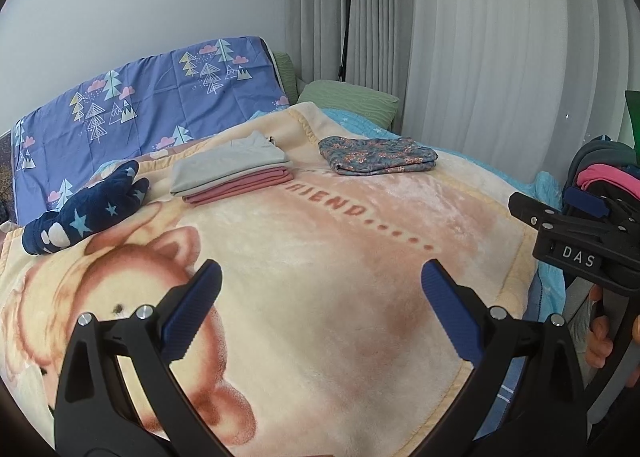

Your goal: Fold small clothes

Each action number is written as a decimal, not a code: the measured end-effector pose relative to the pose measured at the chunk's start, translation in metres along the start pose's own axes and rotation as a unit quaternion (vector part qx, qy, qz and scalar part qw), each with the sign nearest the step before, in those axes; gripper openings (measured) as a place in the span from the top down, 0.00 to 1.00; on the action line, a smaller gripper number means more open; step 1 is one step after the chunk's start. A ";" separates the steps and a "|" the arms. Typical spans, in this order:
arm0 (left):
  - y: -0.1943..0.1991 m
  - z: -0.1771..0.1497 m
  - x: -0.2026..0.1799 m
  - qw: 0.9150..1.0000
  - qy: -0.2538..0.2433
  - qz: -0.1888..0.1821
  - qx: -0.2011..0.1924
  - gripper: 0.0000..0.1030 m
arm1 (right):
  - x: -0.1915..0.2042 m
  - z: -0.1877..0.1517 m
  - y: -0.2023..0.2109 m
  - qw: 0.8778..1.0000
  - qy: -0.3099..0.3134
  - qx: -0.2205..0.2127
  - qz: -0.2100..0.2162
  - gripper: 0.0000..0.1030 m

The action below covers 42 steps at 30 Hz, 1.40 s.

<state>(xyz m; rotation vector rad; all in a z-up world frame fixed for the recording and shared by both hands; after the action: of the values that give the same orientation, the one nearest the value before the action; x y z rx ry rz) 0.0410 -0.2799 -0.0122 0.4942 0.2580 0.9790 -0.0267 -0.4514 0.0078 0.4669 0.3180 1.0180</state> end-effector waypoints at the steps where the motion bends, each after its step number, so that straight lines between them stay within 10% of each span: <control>1: -0.001 0.000 0.000 1.000 0.000 0.000 0.000 0.02 | 0.000 0.000 0.000 1.000 0.000 0.000 0.000 0.08; 42: -0.017 -0.005 -0.008 1.000 -0.013 -0.001 0.018 0.02 | -0.007 -0.003 -0.019 1.000 -0.009 0.013 0.006 0.08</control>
<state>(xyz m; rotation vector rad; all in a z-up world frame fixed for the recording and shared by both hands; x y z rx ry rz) 0.0466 -0.2933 -0.0252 0.5396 0.2535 0.9671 -0.0177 -0.4651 -0.0043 0.5021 0.3134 1.0215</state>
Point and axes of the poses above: each gripper's, at about its wrist camera, not at the fingertips, and y roughly against the way its jaws point, x to its left, z to its top, the point moved 3 cm from there along -y, roughly the way its jaws point, and after that the axes turned 5 degrees about z, right-handed, at the moved point
